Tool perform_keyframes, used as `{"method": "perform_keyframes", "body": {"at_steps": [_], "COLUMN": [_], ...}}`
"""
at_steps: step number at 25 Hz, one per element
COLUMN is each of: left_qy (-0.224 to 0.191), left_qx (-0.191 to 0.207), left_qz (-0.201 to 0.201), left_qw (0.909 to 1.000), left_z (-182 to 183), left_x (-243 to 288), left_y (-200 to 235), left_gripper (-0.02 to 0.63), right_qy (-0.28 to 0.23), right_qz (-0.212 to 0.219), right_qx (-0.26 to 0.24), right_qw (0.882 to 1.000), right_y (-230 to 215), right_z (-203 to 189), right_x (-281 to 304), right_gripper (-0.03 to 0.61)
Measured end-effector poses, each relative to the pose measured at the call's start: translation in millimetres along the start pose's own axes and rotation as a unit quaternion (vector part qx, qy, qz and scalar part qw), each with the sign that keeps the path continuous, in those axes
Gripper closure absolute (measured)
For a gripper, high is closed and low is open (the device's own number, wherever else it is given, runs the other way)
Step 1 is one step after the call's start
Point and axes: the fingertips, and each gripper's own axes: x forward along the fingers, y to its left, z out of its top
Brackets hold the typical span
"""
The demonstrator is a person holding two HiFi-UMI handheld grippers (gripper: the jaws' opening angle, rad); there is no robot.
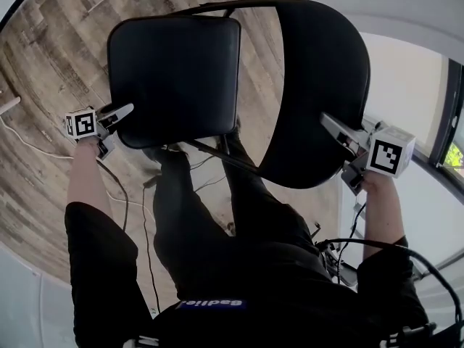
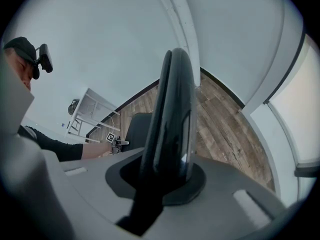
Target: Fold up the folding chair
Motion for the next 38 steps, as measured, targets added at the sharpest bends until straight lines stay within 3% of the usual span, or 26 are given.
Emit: {"method": "perform_keyframes", "body": {"at_steps": [21,38], "left_qy": [-0.007,-0.029], "left_qx": [0.006,-0.003], "left_qz": [0.083,0.111], "left_qw": [0.9965,0.9934], "left_z": [-14,-37], "left_x": [26,52], "left_y": [-117,-223], "left_gripper": [0.339,0.353], "right_qy": [0.019,0.027], "right_qz": [-0.032,-0.037], "right_qx": [-0.02,-0.031], "right_qw": [0.999,0.998], "right_y": [1,-4], "right_z": [10,17], "right_x": [-70,-120], "right_gripper": [0.529,0.531]}}
